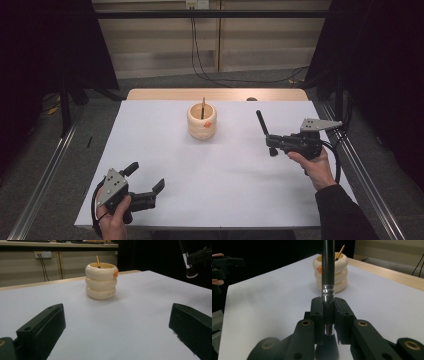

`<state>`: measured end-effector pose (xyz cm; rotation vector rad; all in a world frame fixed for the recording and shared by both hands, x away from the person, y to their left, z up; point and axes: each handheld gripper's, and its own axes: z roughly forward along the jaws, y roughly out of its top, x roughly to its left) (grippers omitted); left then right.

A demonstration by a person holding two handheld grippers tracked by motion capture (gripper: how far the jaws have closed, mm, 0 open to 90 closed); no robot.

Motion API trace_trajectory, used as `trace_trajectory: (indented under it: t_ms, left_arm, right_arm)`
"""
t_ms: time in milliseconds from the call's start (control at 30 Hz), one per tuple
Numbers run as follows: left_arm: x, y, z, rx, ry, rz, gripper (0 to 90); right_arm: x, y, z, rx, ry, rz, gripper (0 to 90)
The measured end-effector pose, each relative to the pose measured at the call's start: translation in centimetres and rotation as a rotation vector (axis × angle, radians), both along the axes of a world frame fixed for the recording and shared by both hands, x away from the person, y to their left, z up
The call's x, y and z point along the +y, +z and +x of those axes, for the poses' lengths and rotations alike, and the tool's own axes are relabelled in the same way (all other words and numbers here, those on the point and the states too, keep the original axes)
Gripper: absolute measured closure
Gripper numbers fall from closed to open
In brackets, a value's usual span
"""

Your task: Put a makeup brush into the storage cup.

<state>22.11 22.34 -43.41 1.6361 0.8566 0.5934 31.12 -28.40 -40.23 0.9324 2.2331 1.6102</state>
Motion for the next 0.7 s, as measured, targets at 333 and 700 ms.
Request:
trace_trajectory:
  t_ms: [333,700]
  left_arm:
    - [-0.1,0.0,-0.1,-0.004,-0.014,-0.017,0.6]
    - [0.0,0.1,-0.1,-0.006,-0.006,-0.019,0.6]
  right_arm:
    - [-0.6,0.4,-1.0,-0.047,-0.013,0.052,78.4]
    - [0.7,0.7,-1.9,-0.033,0.048,0.059,78.4]
